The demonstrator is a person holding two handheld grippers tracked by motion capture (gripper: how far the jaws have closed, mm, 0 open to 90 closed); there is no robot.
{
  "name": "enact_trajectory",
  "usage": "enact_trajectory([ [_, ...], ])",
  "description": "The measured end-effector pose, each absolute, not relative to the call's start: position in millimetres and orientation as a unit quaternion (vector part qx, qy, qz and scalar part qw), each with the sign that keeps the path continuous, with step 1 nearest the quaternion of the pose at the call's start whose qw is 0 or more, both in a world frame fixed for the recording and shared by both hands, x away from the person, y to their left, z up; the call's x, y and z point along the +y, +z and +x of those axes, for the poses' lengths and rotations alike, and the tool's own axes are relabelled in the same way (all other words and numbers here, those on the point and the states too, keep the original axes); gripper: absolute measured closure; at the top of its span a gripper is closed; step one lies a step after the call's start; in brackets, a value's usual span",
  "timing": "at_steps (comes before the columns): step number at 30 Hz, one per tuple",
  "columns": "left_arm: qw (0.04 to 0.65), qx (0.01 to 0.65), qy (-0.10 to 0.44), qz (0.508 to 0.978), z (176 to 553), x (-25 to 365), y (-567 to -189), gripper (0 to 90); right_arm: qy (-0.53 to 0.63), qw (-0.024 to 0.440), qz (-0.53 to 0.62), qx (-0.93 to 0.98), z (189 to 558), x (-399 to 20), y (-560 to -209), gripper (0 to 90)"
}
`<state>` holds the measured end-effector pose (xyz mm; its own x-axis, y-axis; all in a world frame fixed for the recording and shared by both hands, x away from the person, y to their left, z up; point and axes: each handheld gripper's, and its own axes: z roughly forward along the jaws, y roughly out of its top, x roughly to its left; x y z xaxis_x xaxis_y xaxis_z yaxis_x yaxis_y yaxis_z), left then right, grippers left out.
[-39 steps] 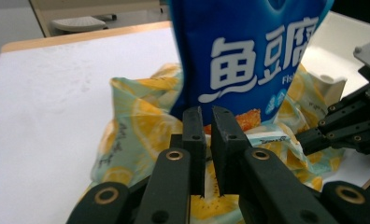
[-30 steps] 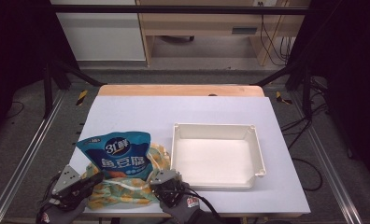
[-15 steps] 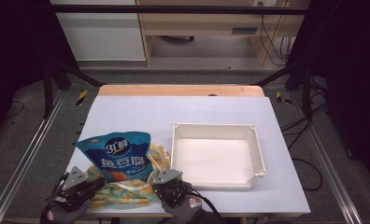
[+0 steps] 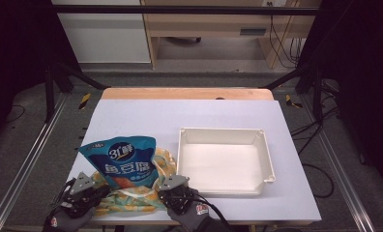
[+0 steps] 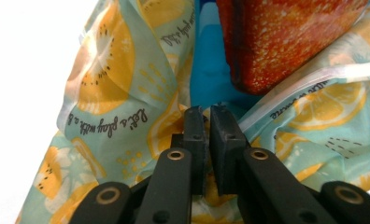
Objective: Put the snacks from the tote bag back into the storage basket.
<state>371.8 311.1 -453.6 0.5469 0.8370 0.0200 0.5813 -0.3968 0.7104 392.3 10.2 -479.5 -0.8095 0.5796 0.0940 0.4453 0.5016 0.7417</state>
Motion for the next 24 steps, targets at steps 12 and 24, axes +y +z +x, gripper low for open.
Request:
enact_trajectory([
  [12,0.389,0.440,0.205,0.783,360.1,321.3,-439.7,72.3,0.449,0.096,0.288,0.840,393.7,-3.6,-451.4,77.6],
  [24,0.477,0.434,0.229,0.729,345.6,338.2,-413.3,60.6,0.504,0.125,0.285,0.805,397.4,-25.8,-414.4,68.3],
])
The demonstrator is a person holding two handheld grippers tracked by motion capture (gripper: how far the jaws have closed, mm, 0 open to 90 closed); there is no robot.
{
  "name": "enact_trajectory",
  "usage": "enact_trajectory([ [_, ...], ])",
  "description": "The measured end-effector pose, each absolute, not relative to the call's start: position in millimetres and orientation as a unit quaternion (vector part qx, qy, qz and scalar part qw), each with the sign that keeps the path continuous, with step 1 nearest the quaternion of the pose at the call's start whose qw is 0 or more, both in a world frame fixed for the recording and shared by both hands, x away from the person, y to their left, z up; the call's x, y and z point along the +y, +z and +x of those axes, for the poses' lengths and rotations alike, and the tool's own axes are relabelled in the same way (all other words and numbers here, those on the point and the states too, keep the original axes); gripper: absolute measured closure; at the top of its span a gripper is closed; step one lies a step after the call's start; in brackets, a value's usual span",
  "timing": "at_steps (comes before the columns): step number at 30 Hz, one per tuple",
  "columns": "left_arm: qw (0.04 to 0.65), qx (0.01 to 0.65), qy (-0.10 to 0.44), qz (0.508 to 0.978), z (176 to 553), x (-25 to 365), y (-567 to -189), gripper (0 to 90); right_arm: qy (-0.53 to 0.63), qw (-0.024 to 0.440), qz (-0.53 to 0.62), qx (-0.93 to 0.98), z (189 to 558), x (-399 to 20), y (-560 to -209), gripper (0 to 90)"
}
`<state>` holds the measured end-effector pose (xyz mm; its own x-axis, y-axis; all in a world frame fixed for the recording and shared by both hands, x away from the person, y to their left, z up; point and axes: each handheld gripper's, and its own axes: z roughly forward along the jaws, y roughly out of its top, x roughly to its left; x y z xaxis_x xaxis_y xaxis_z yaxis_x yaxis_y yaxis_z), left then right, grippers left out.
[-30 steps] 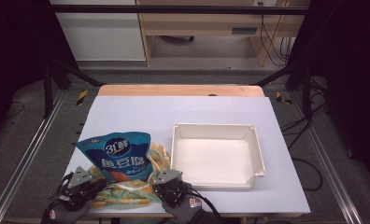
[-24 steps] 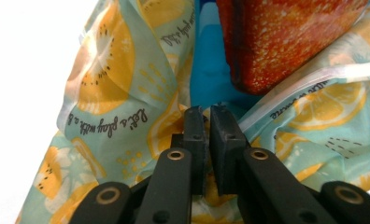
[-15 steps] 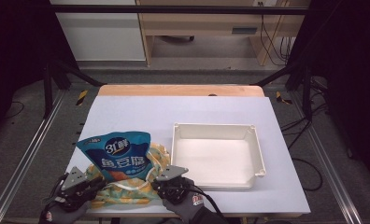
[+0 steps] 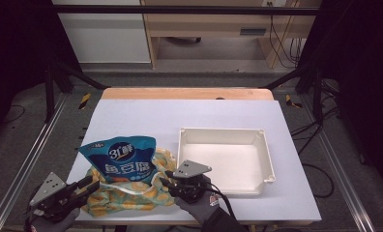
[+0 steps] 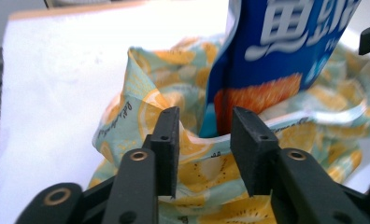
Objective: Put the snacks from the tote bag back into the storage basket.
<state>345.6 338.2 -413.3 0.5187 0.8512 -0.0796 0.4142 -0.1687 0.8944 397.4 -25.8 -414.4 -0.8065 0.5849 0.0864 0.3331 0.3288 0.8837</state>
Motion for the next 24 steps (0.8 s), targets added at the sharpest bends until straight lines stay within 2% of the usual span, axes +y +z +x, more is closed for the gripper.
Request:
enact_trajectory([
  [13,0.511,0.415,0.252,0.709,340.5,338.7,-384.0,47.7,0.550,0.152,0.291,0.768,400.5,-51.2,-380.6,55.7],
  [24,0.528,0.401,0.268,0.699,341.4,335.4,-359.0,44.2,0.562,0.163,0.286,0.759,400.4,-55.0,-364.7,51.4],
])
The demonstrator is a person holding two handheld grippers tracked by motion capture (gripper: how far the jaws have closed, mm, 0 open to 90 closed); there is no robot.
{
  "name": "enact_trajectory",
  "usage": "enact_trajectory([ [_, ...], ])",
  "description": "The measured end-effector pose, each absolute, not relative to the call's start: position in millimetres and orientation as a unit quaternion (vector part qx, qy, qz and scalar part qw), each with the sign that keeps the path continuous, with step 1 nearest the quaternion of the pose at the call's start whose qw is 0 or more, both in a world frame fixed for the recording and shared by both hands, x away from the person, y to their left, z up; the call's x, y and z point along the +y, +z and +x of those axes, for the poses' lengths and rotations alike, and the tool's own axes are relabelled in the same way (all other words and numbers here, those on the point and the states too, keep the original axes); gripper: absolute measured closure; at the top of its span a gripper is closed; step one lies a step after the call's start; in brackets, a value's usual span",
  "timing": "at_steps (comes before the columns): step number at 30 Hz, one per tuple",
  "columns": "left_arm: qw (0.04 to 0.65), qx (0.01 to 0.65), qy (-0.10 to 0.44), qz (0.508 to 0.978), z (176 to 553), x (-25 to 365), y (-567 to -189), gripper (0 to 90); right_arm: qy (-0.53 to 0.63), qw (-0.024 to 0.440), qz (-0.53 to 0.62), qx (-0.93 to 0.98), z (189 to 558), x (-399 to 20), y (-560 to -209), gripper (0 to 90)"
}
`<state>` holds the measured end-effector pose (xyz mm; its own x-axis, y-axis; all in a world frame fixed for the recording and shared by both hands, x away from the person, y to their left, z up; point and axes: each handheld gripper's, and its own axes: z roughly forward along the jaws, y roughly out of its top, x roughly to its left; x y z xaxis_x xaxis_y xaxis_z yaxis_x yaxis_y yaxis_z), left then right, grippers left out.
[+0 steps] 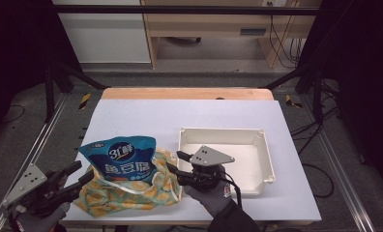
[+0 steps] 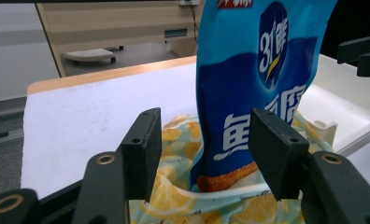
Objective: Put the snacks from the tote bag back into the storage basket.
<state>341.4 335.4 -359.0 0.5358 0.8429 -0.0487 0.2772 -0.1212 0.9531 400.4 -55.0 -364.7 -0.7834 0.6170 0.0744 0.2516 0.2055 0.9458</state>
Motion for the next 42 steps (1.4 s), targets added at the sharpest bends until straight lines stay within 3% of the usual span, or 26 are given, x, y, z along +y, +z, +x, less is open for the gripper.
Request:
enact_trajectory([
  [34,0.542,0.402,0.292,0.678,369.5,320.7,-327.0,43.6,0.589,0.179,0.261,0.744,419.0,-26.1,-325.5,51.3],
  [42,0.539,0.398,0.292,0.682,371.0,317.2,-328.6,52.1,0.585,0.174,0.256,0.750,423.3,-15.0,-327.1,55.4],
])
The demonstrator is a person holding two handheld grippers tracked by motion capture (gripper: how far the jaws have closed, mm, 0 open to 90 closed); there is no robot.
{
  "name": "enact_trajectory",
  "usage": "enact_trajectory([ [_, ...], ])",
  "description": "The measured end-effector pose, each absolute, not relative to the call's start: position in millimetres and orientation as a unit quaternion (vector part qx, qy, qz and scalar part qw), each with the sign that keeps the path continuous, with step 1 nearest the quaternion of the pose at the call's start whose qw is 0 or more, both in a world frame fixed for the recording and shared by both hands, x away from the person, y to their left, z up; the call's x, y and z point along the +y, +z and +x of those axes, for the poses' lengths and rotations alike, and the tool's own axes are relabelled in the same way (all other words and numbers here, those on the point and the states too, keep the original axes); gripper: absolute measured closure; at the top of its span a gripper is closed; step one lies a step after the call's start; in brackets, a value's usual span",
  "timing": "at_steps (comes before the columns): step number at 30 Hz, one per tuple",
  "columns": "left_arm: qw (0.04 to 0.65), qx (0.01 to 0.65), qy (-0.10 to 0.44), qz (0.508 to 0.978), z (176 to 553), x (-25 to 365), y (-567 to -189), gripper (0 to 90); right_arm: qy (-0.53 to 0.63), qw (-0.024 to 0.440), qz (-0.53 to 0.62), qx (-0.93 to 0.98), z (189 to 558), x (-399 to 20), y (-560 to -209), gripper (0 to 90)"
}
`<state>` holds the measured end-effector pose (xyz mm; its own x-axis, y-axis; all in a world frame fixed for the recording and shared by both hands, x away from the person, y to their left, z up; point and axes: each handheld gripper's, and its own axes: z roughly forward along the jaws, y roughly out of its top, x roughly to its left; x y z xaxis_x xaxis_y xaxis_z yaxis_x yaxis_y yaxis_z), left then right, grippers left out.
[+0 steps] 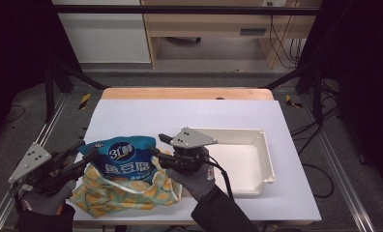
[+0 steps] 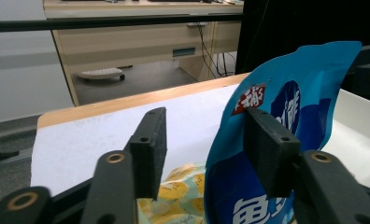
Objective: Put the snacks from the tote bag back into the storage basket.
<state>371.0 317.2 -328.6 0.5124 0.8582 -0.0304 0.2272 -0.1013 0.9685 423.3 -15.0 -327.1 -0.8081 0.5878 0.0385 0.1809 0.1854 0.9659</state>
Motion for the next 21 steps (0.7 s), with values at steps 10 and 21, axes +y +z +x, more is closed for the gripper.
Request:
enact_trajectory([
  [10,0.543,0.393,0.282,0.687,370.7,315.1,-329.4,66.1,0.579,0.160,0.256,0.757,428.6,-3.7,-332.9,66.9],
  [21,0.539,0.398,0.271,0.691,370.1,314.8,-330.8,73.2,0.576,0.160,0.260,0.758,429.6,-2.5,-331.3,81.8],
])
